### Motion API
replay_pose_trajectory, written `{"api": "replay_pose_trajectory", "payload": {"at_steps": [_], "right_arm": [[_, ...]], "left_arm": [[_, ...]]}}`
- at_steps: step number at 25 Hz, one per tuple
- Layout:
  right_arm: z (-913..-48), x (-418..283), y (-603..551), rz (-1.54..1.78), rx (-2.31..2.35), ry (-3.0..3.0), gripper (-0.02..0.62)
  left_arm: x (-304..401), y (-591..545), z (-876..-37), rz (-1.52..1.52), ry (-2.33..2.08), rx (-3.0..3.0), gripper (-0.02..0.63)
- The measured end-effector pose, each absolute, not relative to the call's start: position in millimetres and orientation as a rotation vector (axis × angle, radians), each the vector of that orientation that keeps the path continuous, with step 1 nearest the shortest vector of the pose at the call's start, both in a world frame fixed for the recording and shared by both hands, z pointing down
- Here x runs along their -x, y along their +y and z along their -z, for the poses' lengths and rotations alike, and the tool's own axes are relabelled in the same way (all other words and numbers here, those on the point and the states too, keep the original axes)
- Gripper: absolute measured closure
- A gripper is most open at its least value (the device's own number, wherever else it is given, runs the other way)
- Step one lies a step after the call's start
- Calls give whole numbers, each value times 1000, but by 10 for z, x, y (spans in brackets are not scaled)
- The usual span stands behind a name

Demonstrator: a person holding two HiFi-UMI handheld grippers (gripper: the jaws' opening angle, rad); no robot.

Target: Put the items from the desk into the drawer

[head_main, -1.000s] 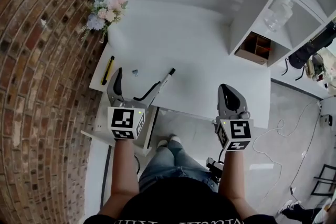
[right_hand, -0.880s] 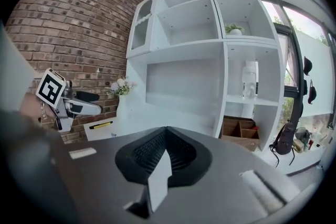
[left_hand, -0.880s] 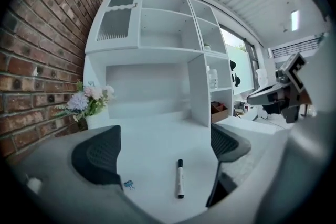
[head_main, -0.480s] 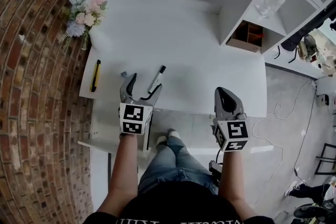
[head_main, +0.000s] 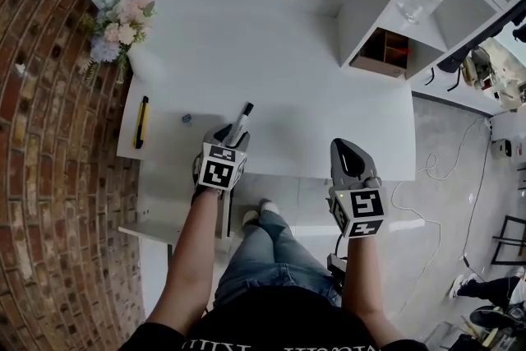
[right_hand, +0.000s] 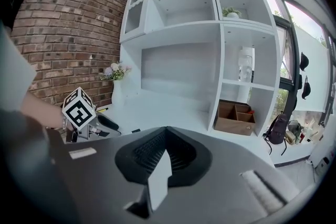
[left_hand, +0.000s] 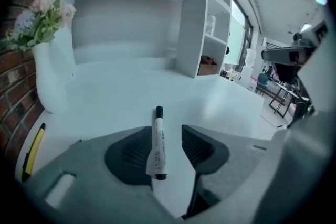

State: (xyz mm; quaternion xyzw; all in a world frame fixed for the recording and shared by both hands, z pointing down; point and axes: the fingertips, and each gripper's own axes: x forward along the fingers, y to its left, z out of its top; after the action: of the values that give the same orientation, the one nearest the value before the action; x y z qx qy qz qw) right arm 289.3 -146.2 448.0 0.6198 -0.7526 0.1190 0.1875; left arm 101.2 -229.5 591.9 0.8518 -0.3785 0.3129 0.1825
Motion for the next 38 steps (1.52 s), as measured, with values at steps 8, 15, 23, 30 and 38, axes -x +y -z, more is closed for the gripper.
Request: {"api": "replay_pose_trajectory", "payload": {"at_steps": [8, 15, 23, 30, 38], "right_arm": [[-4572, -2856, -1436, -346, -1693, -2111, 588], [-4556, -2833, -1436, -343, -1673, -2122, 588], [-4483, -2762, -1412, -334, -1645, -2153, 588], [-4289, -2713, -1463, -302, -1655, -2198, 588], [-4091, -2538, -1559, -247, -1609, -2274, 588]], "left_arm": [[-1045, -2398, -6224, -983, -1046, -2302, 462], [-1043, -2420, -6336, -1088, -1053, -2242, 479], [-996, -2422, -6104, -1004, -1061, -2215, 543], [-846, -2364, -5553, -893, -1130, -2301, 543], [-520, -2231, -4949, -723, -1288, -2343, 543]]}}
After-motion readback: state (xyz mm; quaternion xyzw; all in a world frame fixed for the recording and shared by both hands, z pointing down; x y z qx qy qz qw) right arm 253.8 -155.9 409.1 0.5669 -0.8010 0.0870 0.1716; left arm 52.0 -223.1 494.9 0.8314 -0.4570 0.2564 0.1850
